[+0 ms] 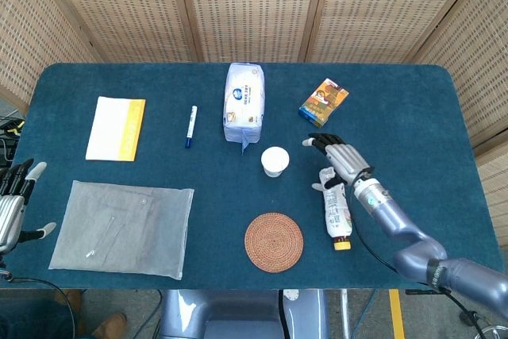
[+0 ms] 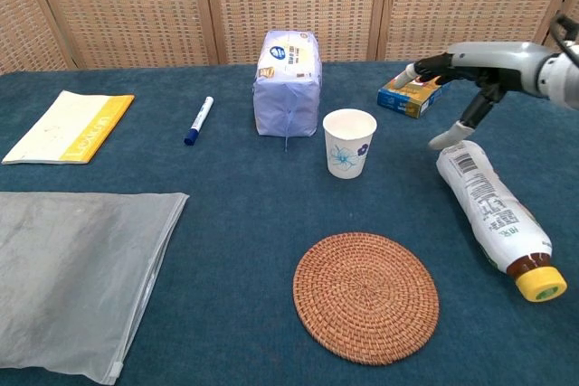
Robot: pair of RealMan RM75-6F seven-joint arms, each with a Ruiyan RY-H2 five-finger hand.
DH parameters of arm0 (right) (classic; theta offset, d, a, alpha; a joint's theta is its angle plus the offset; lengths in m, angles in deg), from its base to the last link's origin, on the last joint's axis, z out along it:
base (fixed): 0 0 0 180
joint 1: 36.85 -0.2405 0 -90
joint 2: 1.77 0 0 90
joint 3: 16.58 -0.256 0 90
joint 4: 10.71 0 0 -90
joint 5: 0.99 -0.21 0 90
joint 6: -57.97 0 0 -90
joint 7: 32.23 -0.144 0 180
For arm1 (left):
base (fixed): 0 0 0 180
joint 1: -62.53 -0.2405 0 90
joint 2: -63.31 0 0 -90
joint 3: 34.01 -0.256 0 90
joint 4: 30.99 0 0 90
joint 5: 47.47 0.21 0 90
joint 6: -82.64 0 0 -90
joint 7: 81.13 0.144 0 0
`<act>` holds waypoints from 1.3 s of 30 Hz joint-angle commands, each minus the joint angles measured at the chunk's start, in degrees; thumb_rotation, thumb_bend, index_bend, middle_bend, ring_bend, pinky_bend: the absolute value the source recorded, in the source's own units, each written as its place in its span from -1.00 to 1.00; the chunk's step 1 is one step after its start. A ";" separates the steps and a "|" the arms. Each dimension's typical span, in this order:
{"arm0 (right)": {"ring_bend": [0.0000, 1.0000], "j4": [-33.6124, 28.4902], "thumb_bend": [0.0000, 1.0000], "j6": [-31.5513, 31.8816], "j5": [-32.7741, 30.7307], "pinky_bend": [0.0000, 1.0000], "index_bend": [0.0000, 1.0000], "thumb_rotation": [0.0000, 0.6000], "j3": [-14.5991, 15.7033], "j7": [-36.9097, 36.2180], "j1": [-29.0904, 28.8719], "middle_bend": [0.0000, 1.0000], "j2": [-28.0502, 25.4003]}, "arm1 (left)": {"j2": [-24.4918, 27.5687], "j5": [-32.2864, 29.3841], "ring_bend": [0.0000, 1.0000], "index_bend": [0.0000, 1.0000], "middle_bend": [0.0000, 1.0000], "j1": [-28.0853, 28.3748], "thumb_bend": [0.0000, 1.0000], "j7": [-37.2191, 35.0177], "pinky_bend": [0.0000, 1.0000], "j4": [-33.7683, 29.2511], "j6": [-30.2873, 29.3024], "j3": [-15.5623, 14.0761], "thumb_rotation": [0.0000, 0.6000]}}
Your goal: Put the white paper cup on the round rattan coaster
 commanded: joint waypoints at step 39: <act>-0.11 -9.43 -0.70 6.80 -2.62 0.20 -0.03 1.00 0.29 10.58 -6.02 -0.01 2.13 | 0.58 -0.74 -1.00 -1.00 -1.00 0.38 -1.00 -1.83 -1.00 0.53 0.75 -0.73 1.00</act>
